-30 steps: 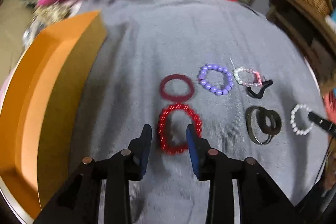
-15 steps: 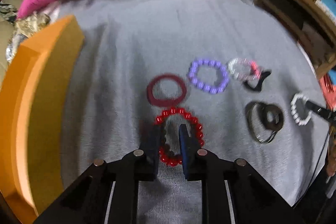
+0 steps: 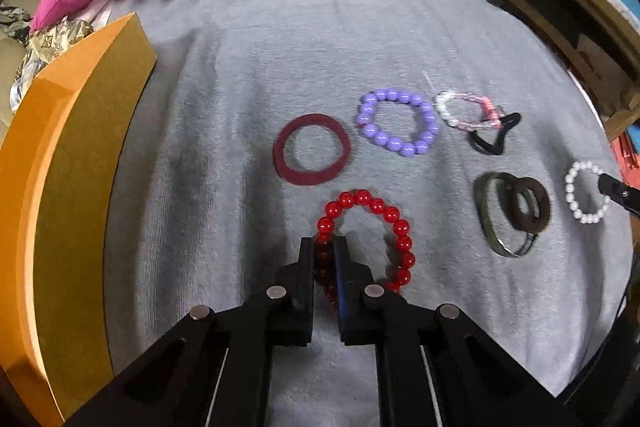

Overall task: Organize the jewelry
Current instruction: 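Grasp the red bead bracelet with the left tool and lift it, then carry the red bracelet into the orange box with the left tool while the right drops the pearl bracelet there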

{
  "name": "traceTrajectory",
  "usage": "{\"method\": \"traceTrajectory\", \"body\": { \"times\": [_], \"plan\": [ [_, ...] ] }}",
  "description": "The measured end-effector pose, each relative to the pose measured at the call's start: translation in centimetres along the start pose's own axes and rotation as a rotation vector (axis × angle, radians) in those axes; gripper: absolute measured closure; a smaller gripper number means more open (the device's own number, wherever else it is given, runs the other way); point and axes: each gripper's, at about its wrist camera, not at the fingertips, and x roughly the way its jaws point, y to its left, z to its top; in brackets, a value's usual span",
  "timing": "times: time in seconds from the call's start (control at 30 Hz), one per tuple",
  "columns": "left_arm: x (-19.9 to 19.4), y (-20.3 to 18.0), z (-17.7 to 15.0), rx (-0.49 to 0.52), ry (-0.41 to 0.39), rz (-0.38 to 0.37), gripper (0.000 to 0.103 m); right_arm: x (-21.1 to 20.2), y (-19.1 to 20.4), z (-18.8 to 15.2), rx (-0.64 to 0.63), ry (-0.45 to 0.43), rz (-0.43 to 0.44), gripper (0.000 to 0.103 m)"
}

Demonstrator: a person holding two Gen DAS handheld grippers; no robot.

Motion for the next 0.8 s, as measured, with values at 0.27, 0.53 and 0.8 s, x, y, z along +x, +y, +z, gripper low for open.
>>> {"method": "traceTrajectory", "body": {
  "times": [0.27,0.53,0.8],
  "plan": [
    [-6.6,-1.9,-4.0,-0.046,-0.077,-0.061,0.094,-0.9,0.8,-0.6,-0.002,-0.004,0.006,0.093],
    [-11.0,-2.8,-5.2,-0.053,-0.141,-0.076,0.094,-3.0,2.8,-0.7,-0.039,-0.036,0.022,0.093],
    [-11.9,-0.5,-4.0,-0.064,-0.181,-0.073,0.094,-4.3,5.3,-1.5,-0.083,-0.046,0.051,0.093]
  ]
}}
